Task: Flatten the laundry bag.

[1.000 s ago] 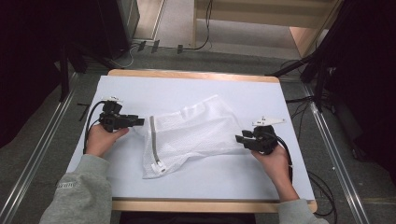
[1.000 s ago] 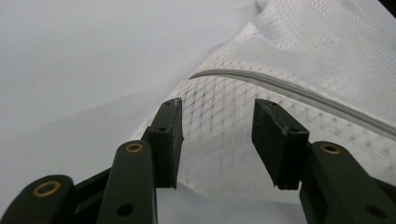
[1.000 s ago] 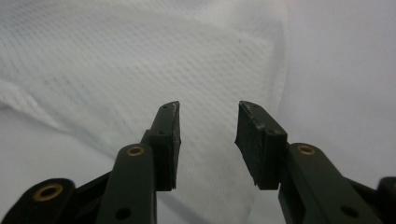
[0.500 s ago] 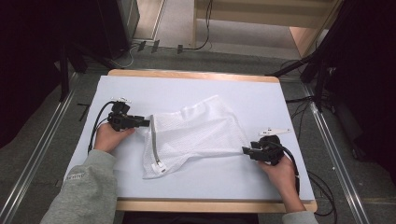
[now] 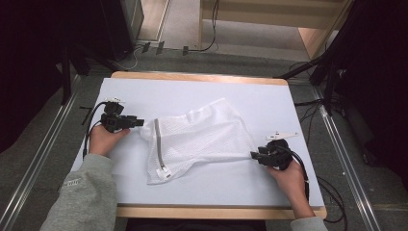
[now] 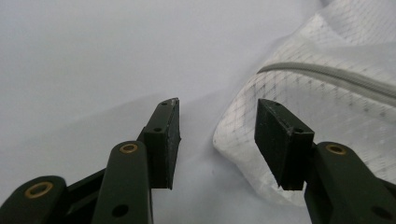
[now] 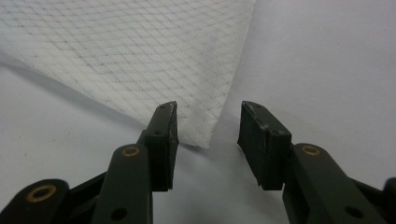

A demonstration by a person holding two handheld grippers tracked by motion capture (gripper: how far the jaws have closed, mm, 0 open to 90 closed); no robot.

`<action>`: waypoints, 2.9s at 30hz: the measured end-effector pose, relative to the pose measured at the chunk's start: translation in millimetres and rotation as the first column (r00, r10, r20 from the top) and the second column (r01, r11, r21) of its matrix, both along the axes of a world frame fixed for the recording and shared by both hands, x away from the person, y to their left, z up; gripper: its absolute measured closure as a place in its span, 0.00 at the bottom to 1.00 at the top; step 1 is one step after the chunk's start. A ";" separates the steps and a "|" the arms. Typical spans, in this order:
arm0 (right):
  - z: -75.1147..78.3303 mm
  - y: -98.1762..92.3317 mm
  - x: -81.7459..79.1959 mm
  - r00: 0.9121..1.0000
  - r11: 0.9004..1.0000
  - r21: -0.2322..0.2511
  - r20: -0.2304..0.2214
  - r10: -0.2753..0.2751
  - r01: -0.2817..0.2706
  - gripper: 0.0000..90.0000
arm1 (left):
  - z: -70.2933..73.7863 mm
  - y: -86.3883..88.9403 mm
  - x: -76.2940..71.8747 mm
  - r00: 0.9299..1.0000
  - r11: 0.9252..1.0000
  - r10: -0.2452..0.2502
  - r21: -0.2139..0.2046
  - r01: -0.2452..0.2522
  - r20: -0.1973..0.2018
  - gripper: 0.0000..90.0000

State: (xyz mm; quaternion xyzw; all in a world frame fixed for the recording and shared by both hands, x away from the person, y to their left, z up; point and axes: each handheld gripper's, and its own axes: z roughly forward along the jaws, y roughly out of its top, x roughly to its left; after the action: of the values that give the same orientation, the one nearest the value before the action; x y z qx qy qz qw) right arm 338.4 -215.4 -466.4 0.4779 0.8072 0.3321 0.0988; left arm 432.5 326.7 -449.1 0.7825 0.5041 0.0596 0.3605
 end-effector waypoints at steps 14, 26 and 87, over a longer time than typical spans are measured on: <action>-0.1 2.2 4.5 0.998 0.999 -0.005 -0.044 0.033 -0.033 0.99 | -2.2 -9.2 -0.4 0.993 0.997 -0.076 -0.011 0.075 -0.091 1.00; 6.5 -27.0 34.8 0.998 0.997 0.045 -0.014 -0.067 0.067 1.00 | 8.7 -1.4 -13.2 0.997 0.998 -0.051 -0.052 0.047 -0.066 1.00; 15.4 26.9 7.4 0.998 0.997 0.077 0.052 0.020 -0.024 0.73 | 4.5 -73.0 15.8 0.981 0.984 -0.177 -0.018 0.176 -0.080 0.75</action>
State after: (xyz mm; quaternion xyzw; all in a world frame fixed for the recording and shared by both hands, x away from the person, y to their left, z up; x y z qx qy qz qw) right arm 345.8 -188.5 -451.0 0.4639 0.7960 0.3765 0.0972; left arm 448.4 253.7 -444.6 0.8239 0.4475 -0.0071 0.3476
